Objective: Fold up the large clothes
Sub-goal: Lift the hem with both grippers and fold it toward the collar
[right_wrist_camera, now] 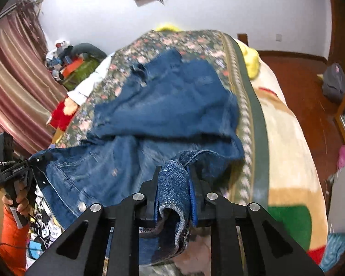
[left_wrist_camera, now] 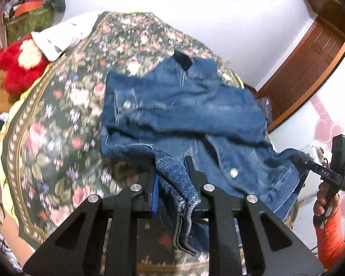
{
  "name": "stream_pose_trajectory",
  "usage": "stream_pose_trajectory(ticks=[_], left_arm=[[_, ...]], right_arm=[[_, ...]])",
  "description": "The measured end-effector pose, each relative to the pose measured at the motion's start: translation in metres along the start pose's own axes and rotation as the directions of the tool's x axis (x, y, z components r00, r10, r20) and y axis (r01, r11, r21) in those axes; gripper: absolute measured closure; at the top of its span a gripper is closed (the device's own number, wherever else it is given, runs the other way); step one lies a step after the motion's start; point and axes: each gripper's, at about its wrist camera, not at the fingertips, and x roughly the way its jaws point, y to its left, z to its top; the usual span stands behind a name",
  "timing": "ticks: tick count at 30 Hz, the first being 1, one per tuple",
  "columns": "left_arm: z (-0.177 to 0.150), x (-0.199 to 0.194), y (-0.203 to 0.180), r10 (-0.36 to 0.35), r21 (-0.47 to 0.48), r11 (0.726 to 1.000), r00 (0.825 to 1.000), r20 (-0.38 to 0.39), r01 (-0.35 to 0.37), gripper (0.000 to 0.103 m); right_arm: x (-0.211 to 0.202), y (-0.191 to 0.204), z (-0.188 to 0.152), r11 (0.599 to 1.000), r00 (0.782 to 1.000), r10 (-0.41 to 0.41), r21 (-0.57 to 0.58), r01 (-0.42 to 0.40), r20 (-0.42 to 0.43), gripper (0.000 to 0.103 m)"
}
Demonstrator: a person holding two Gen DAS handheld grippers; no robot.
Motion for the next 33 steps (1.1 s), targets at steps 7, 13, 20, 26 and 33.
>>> stream_pose_trajectory(ticks=[7,13,20,26,33], left_arm=[[0.072,0.012,-0.003,0.016,-0.012,1.000,0.995,0.095,-0.015,0.085],[0.140,0.033,0.025,0.053,-0.143,0.989,0.987,0.153,-0.031,0.085],[0.204,0.104,0.061,0.150,-0.199,0.972,0.979,0.137,-0.121,0.085],[0.231,0.178,0.100,0.180,-0.238,0.957,0.983,0.039,-0.166,0.085],[0.219,0.244,0.131,0.155,-0.256,0.949,0.981,-0.120,-0.182,0.081]], right_arm=[[0.005,0.007,0.073,1.000,0.991,-0.019,0.000,0.020,0.134,0.088],[0.050,0.003,0.153,0.992,0.975,-0.123,0.021,0.122,0.182,0.088],[0.135,-0.003,0.238,0.977,0.964,-0.211,0.045,0.207,0.163,0.088],[0.215,-0.021,0.275,0.966,0.964,-0.253,0.072,0.247,0.081,0.088],[0.257,-0.055,0.268,0.966,0.973,-0.228,0.118,0.231,-0.035,0.086]])
